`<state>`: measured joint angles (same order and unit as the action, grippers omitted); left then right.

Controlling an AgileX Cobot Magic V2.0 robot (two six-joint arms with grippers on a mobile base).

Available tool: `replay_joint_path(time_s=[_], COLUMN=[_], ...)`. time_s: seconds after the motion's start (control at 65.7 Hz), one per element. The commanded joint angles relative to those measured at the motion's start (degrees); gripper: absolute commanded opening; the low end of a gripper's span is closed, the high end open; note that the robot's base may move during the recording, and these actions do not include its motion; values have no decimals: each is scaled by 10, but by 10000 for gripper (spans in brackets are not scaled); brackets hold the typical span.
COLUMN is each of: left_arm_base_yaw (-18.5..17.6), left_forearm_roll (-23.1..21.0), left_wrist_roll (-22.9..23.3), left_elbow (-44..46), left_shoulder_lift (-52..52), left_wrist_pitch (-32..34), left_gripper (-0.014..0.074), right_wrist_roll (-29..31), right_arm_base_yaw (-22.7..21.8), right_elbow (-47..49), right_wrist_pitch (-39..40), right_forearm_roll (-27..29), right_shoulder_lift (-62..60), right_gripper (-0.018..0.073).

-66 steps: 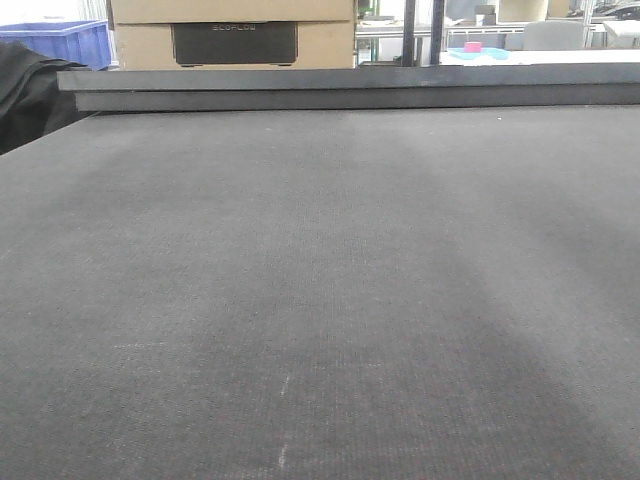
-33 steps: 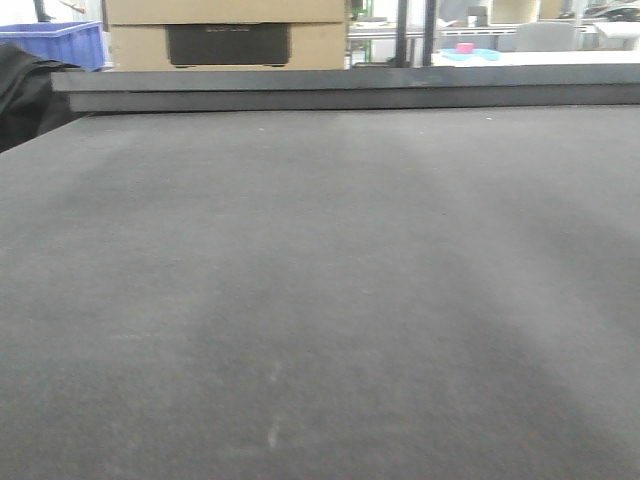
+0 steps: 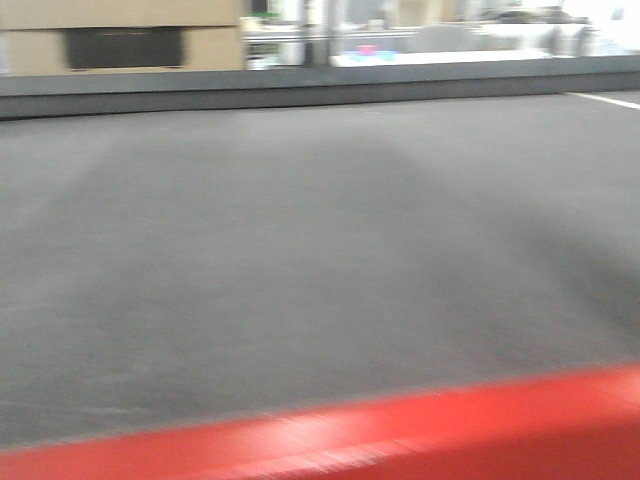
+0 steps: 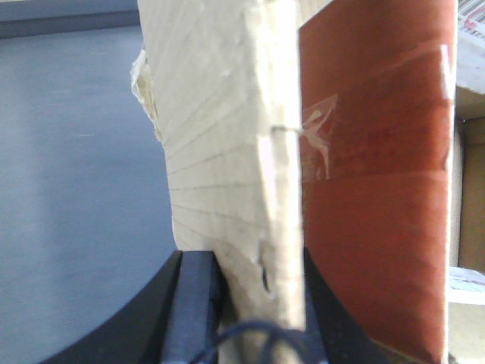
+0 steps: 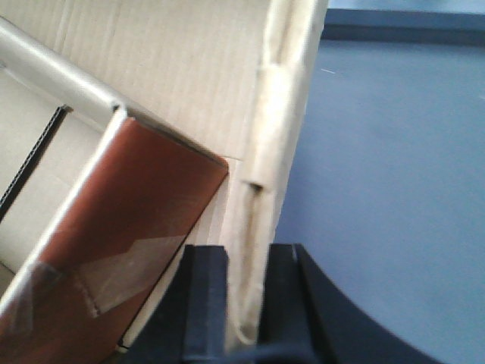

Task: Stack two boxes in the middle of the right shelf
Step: 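Drive the base away from the table carrying the boxes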

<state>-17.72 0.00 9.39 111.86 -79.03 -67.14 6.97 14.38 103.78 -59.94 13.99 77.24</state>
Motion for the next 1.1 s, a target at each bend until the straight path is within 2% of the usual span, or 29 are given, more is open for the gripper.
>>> replay_joint_path(time_s=[0.0, 1.081], left_arm_base_yaw=[4, 4], left_forearm_roll=[-8, -8], left_wrist_roll=[-2, -2], left_elbow=[9, 9], left_shoulder_lift=[11, 11], left_wrist_pitch=[40, 40], left_gripper=[-111, -111], right_wrist_roll=[11, 11], right_arm_base_yaw=[-4, -4], right_elbow=[7, 7], right_wrist_pitch=[22, 22], right_forearm_roll=[-17, -17], right_shoulder_lift=[-5, -5], right_gripper=[-151, -151])
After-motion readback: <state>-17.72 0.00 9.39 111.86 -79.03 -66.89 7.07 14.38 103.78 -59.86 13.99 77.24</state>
